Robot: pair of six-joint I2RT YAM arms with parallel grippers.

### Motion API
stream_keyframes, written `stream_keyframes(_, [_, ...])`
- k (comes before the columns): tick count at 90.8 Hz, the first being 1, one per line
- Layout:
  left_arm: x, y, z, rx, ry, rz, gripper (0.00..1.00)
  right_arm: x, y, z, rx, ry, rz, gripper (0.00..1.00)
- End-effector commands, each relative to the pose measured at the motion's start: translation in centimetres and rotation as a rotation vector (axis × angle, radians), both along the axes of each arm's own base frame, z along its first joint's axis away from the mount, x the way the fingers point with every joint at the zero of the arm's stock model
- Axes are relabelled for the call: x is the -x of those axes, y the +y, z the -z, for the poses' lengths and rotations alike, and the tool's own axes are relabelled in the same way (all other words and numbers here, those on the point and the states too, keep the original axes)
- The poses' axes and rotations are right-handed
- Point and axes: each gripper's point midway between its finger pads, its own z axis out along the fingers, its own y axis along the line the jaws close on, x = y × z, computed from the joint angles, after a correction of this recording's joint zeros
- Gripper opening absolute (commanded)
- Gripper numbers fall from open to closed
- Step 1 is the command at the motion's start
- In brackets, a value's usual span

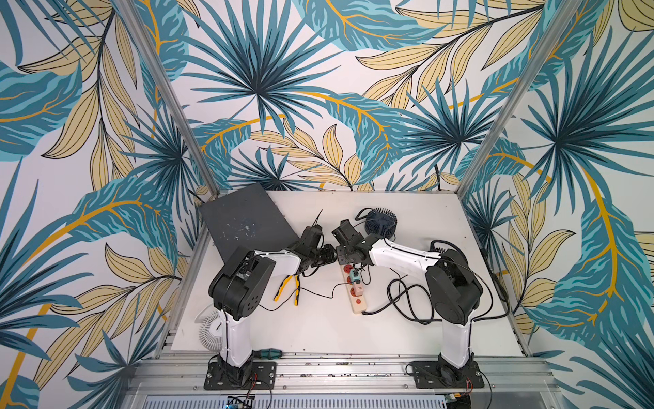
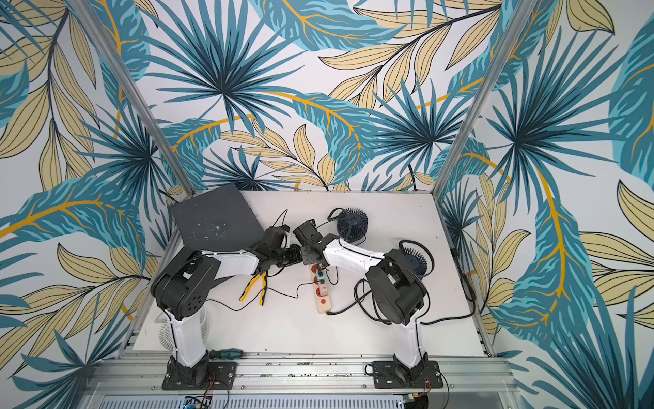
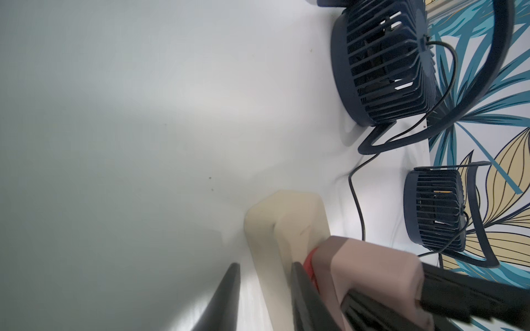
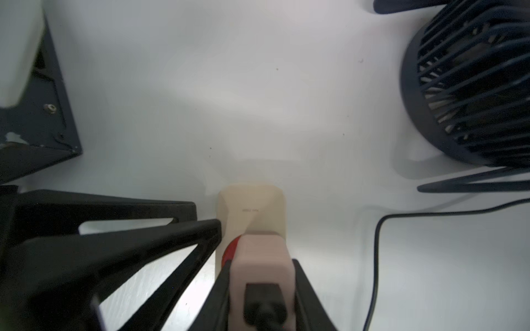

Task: Plug the desk fan into the power strip
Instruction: Insert the plug into the socket, then reset both arms

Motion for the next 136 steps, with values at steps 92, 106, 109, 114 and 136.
stream_keyframes(92, [5.8,28.4,-14.1,-0.675,-0.501,-0.61,1.0,-0.6,-25.8,-15.2,-0.389,-0.548,0.425,1.0])
stream_keyframes(106, [4.1,29.2,-10.9,-0.792,-0.609,-0.558,1.0,-1.1,-31.1,-11.8,-0.292,-0.647,0.528,1.0])
stream_keyframes(109, [3.7,28.6,-10.2,-0.786,-0.646,-0.523,1.0,-1.1,-31.8,-11.4,-0.267,-0.679,0.543,1.0])
stream_keyframes(114, [3.1,27.8,-9.4,-0.772,-0.693,-0.486,1.0,-1.1,-32.8,-10.9,-0.24,-0.736,0.57,1.0])
stream_keyframes(136, [0.2,25.2,-7.0,-0.753,-0.792,-0.28,1.0,-2.1,-34.5,-10.6,-0.169,-0.887,0.535,1.0])
